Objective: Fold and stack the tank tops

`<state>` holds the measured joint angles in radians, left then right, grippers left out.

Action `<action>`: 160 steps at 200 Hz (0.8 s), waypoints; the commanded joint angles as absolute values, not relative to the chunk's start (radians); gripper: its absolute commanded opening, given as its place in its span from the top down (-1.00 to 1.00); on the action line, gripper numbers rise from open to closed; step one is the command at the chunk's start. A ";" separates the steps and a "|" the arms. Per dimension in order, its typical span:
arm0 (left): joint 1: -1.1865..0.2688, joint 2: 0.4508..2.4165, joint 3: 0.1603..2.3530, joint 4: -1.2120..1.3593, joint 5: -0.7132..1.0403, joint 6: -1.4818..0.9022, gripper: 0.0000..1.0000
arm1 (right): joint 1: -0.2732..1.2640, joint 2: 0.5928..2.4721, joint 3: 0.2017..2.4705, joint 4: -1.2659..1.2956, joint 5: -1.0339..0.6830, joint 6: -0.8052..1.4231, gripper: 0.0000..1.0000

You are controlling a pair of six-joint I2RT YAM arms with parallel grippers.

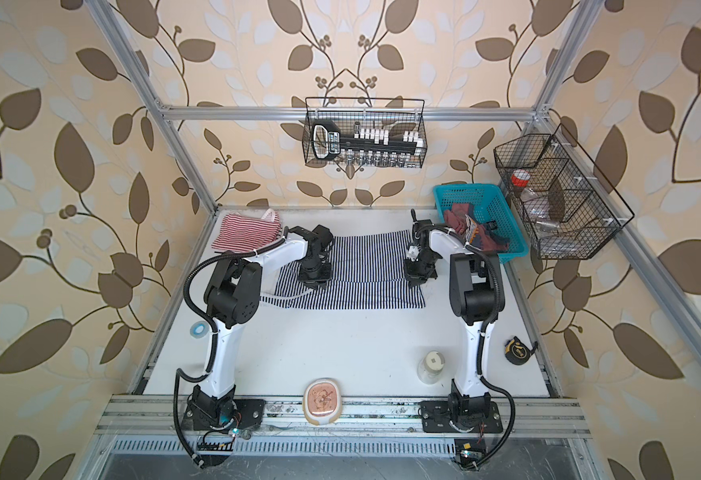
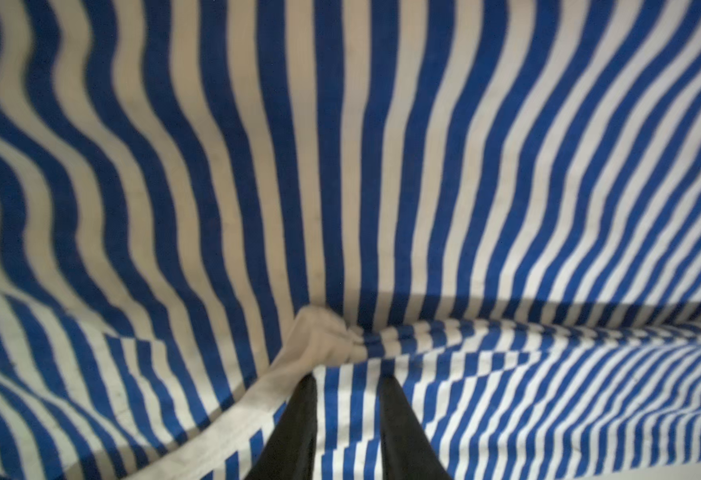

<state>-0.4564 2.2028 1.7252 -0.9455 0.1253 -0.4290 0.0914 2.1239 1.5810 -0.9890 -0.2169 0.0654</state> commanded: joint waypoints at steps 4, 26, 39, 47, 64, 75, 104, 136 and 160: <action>-0.446 2.187 1.641 -0.966 0.102 -0.432 0.45 | 0.097 2.076 1.481 -0.928 -0.172 0.078 1.00; -0.446 2.151 1.558 -0.943 0.103 -0.445 0.45 | 0.096 2.024 1.379 -0.884 -0.148 0.098 1.00; -0.447 2.125 1.515 -0.932 0.102 -0.452 0.45 | 0.098 1.995 1.328 -0.870 -0.146 0.102 1.00; -0.448 2.109 1.492 -0.929 0.101 -0.454 0.45 | 0.100 1.973 1.297 -0.859 -0.141 0.107 1.00; -0.448 2.077 1.455 -0.927 0.092 -0.457 0.45 | 0.107 1.930 1.247 -0.835 -0.141 0.121 1.00; -0.448 2.056 1.435 -0.927 0.089 -0.458 0.45 | 0.111 1.907 1.201 -0.823 -0.143 0.127 1.00; -0.449 2.018 1.393 -0.910 0.083 -0.462 0.45 | 0.127 1.876 1.147 -0.818 -0.157 0.150 1.00; -0.451 1.996 1.406 -0.924 0.084 -0.465 0.44 | 0.159 1.852 1.109 -0.807 -0.162 0.170 1.00; -0.451 1.961 1.454 -0.972 0.074 -0.460 0.43 | 0.158 1.839 1.146 -0.838 -0.153 0.174 1.00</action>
<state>-0.4572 2.0167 1.4307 -0.8558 0.1230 -0.4488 0.1513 1.8408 1.1519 -0.7776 -0.1867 0.1623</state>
